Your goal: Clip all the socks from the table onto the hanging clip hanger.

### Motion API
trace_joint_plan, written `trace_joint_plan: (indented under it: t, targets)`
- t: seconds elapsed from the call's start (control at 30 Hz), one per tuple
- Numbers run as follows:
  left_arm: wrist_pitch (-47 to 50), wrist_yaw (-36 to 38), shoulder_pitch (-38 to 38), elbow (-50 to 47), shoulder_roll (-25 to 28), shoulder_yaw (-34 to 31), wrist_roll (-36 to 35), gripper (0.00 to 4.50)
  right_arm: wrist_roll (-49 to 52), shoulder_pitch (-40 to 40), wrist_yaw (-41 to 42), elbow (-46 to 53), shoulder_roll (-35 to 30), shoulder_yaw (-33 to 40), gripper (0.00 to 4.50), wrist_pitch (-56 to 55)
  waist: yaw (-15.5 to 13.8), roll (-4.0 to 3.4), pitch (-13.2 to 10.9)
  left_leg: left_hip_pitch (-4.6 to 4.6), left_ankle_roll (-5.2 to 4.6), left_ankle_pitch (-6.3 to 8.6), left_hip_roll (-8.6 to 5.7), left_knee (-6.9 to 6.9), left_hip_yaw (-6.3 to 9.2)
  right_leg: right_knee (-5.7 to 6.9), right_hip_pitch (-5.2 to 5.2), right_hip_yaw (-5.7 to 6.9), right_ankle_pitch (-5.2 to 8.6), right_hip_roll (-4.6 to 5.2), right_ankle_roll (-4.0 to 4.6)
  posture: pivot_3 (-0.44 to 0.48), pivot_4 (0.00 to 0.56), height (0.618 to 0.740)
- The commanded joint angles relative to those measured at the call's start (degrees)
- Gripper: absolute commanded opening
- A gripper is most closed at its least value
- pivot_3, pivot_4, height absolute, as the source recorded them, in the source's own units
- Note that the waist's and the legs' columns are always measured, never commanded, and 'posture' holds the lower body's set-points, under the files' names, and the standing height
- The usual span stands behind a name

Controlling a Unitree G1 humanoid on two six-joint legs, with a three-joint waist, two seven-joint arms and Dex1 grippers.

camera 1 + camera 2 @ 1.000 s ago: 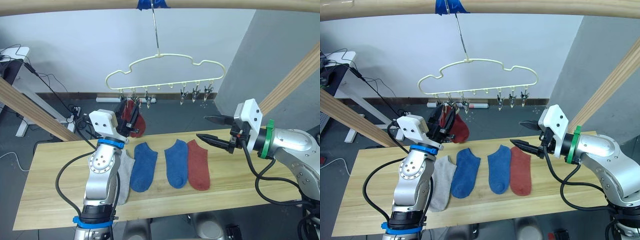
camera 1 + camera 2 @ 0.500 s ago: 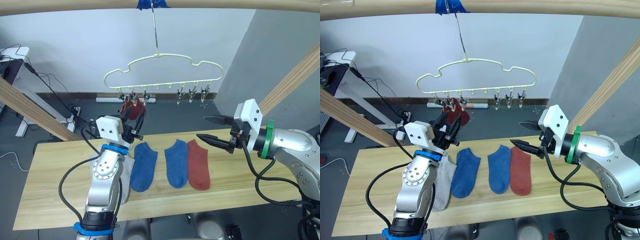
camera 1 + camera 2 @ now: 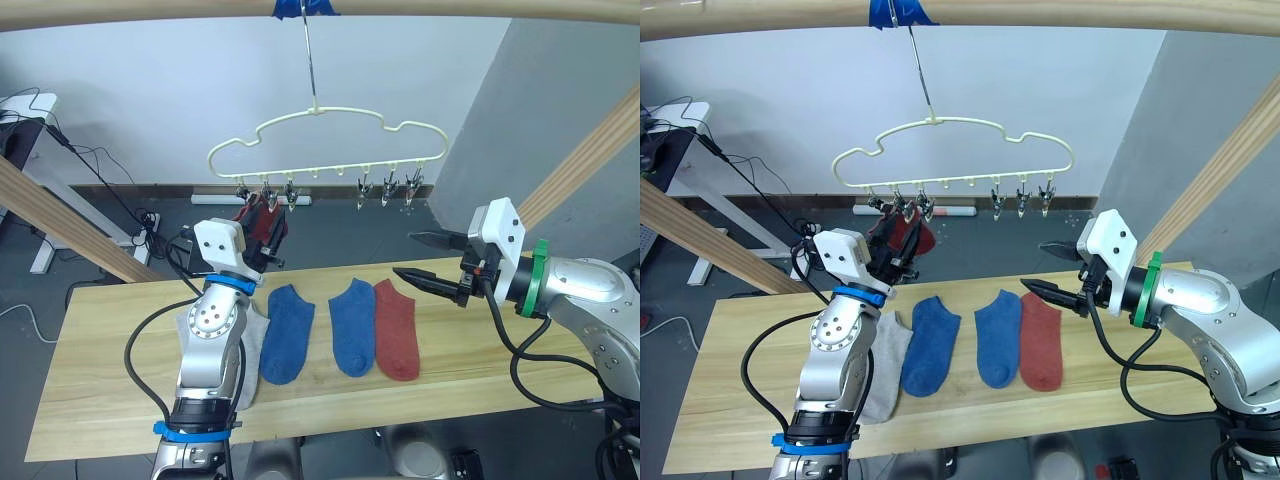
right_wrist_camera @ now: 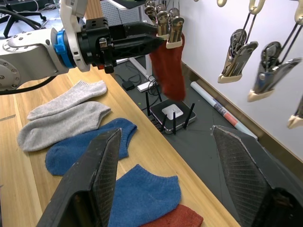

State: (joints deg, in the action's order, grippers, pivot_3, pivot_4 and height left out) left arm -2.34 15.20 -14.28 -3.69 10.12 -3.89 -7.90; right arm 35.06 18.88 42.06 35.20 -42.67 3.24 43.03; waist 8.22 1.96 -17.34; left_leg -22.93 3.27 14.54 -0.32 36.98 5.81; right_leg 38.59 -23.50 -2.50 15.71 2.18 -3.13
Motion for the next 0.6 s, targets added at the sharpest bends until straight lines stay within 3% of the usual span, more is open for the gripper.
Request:
trace_joint_plan:
  t: [0.03,0.6]
  targets:
    - [-2.08,0.41,-1.72,-0.24,0.48,-0.87,-0.74,1.99,0.55,0.02,-0.30,1.99,-0.47,1.34,3.21,-0.72,-0.02,0.01,0.00,0.00,0.00,0.00,0.00,0.00,0.00,0.00,0.00,0.00,0.00,0.00,0.00,-0.313,0.306,0.740]
    - [-0.06,-2.00,-2.00,-5.96,-0.54,-1.16,-0.59,1.99,0.78,-0.26,-0.23,1.97,-0.55,1.31,3.21,-0.85,0.05,0.03,-0.03,0.00,0.00,0.00,0.00,0.01,-0.01,0.02,0.00,-0.01,0.00,0.00,0.00,-0.308,0.310,0.740]
